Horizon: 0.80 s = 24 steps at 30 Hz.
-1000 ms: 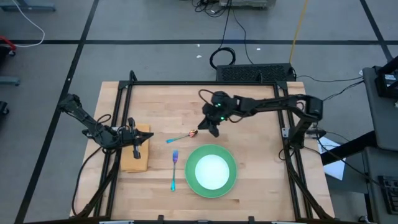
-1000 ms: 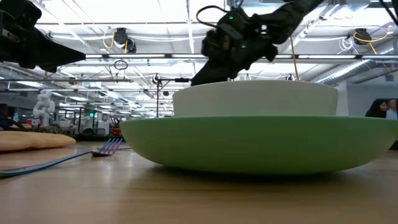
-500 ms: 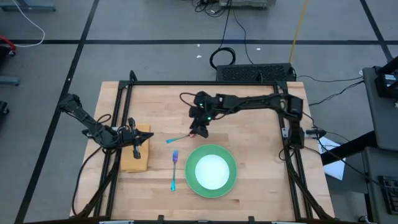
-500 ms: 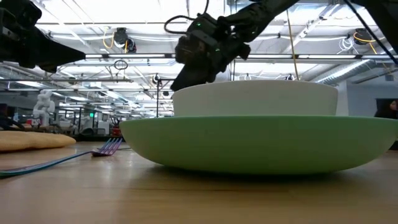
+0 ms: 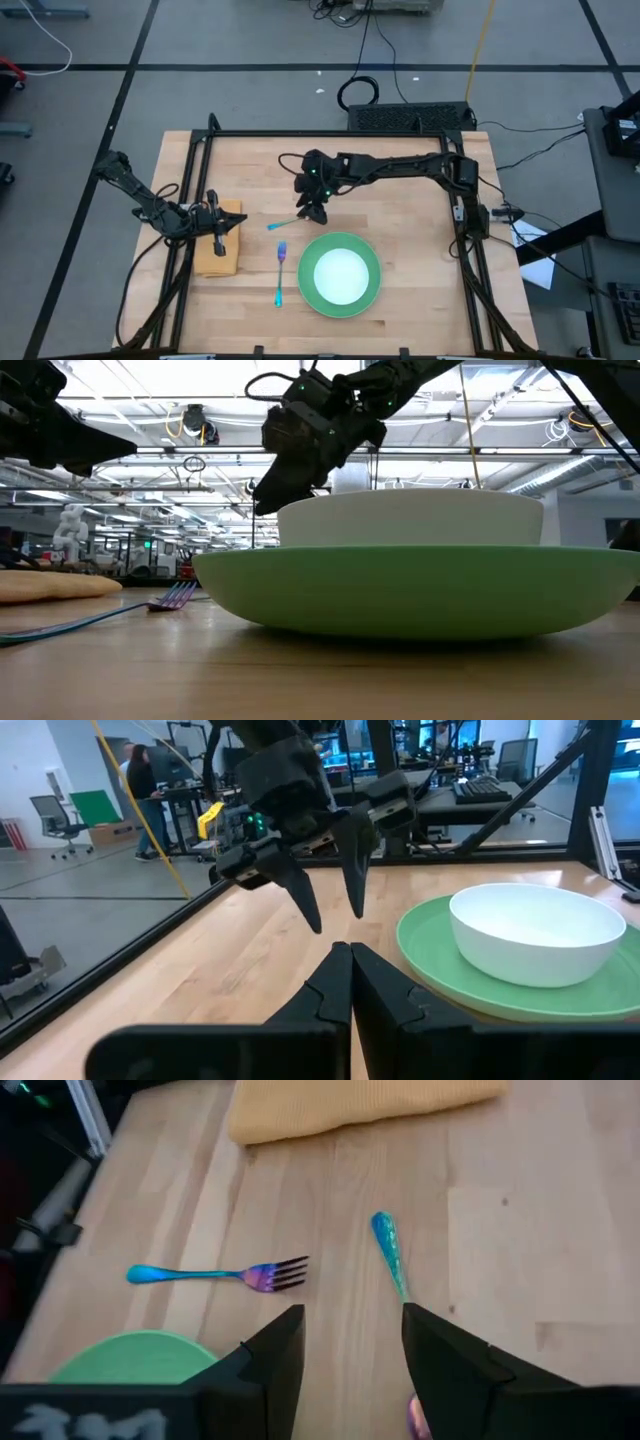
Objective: Set table place
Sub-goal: Put the violet spoon on the white bowl
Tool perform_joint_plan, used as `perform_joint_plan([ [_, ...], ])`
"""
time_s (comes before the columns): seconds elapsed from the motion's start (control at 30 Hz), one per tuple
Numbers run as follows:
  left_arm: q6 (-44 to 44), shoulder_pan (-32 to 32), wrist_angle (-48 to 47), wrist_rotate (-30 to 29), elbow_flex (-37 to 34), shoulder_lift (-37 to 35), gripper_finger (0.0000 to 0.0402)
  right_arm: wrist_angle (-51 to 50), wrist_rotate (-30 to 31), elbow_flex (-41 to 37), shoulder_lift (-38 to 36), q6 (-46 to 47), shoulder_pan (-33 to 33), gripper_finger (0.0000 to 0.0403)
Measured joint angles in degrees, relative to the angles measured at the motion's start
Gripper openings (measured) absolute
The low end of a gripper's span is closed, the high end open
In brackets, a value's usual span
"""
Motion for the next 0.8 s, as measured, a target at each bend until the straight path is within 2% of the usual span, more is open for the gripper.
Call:
perform_joint_plan([
  [0.07, 0.0, 0.0, 0.0, 0.0, 0.0, 0.0, 0.001, -0.1, 2.4, 0.6, 0.0, -1.6, 0.6, 0.0156],
  [0.27, 0.1, 0.0, 0.0, -0.1, 0.0, 0.0, 0.001, 0.3, 4.0, 1.1, 0.3, -2.8, 0.8, 0.0156],
  [0.43, 1.0, 0.0, 0.5, -0.1, 0.0, 0.0, 0.001, 3.4, 5.1, 1.6, 3.7, -2.5, 0.8, 0.0157],
  [0.8, 1.2, 0.0, 0.2, 0.0, 0.0, 0.0, 0.001, -6.0, 5.2, 17.0, 15.9, -6.0, 2.0, 0.0198],
])
